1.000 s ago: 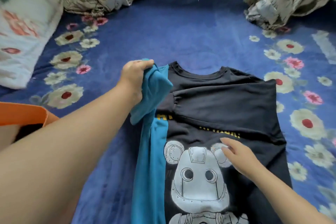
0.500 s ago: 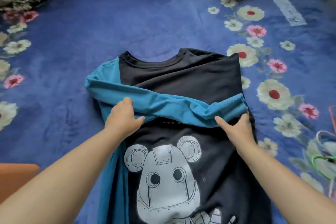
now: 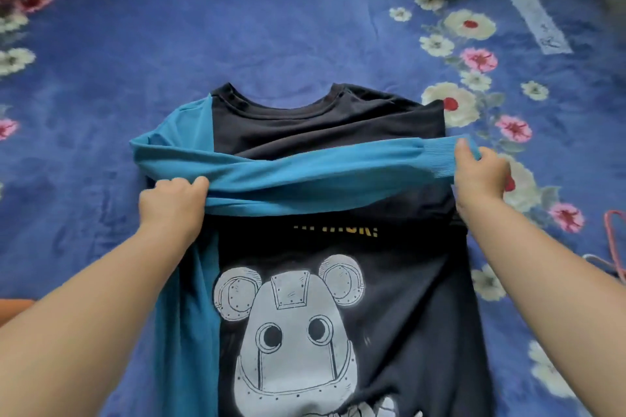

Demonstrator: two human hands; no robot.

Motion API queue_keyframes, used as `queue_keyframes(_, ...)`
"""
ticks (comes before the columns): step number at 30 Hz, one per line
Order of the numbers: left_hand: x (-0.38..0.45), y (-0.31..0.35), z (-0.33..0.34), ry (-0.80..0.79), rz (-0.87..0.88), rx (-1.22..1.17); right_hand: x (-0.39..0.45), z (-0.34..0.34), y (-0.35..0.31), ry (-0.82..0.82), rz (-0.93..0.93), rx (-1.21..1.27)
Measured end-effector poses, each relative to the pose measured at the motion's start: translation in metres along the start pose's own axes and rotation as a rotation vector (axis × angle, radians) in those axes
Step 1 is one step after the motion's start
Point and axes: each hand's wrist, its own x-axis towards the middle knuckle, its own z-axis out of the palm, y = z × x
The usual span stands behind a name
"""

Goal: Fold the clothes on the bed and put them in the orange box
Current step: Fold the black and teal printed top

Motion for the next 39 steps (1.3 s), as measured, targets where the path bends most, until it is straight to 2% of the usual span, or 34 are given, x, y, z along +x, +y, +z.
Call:
queue_keyframes(2,-0.002,-0.009,-0.001,-0.015,0.008,0.061,0.008,-0.003,-0.007,0.095,0.085,0.078)
queue_keyframes(5,-0.011,-0.002,0.014,-0.172,0.091,0.119,0.012,0.003,0.010,0.006,0.180,0.084)
queue_keyframes(8,-0.013,0.002,0.023,-0.498,0.098,0.074,0.002,0.012,0.038,-0.090,0.306,-0.200)
queue_keyframes(9,-0.006,0.002,0.020,-0.589,0.082,0.062,-0.004,0.013,0.044,-0.089,0.311,-0.298)
queue_keyframes(10,0.003,0.001,0.012,-0.613,0.070,0.044,-0.011,0.015,0.046,-0.090,0.260,-0.377)
queue_keyframes(11,0.012,0.000,0.002,-0.579,0.052,0.025,-0.019,0.016,0.046,-0.089,0.151,-0.451)
queue_keyframes(12,0.020,0.000,-0.009,-0.476,0.028,-0.031,-0.026,0.019,0.046,-0.087,0.010,-0.504)
queue_keyframes(15,0.037,-0.005,-0.030,-0.043,-0.090,-0.200,-0.041,0.038,0.035,-0.146,-0.422,-0.539)
queue_keyframes(16,0.042,-0.007,-0.029,0.037,-0.112,-0.255,-0.045,0.045,0.031,-0.188,-0.554,-0.542)
queue_keyframes(18,0.056,-0.018,-0.021,0.064,-0.135,-0.376,-0.056,0.063,0.020,-0.268,-0.804,-0.567)
queue_keyframes(20,0.076,-0.030,-0.012,-0.029,-0.139,-0.435,-0.074,0.084,0.007,-0.389,-1.047,-0.586)
queue_keyframes(22,0.094,-0.043,-0.007,-0.096,-0.097,-0.385,-0.097,0.105,-0.002,-0.497,-1.234,-0.607)
queue_keyframes(24,0.107,-0.054,-0.003,-0.070,-0.036,-0.370,-0.117,0.127,-0.009,-0.574,-1.293,-0.672)
queue_keyframes(26,0.116,-0.064,-0.004,-0.006,0.033,-0.407,-0.130,0.148,-0.008,-0.613,-1.231,-0.726)
queue_keyframes(28,0.125,-0.071,-0.012,0.100,0.072,-0.372,-0.137,0.162,0.002,-0.599,-1.173,-0.767)
queue_keyframes(30,0.135,-0.076,-0.019,0.148,0.116,-0.236,-0.139,0.170,0.014,-0.570,-1.168,-0.760)
queue_keyframes(33,0.145,-0.078,-0.012,0.061,0.168,-0.046,-0.141,0.172,0.015,-0.587,-1.143,-0.758)
queue_keyframes(37,0.152,-0.063,0.016,-0.066,0.115,-0.090,-0.143,0.174,0.017,-0.636,-1.094,-0.786)
queue_keyframes(39,0.155,-0.055,0.023,-0.002,0.063,-0.097,-0.141,0.175,0.015,-0.691,-1.054,-0.828)
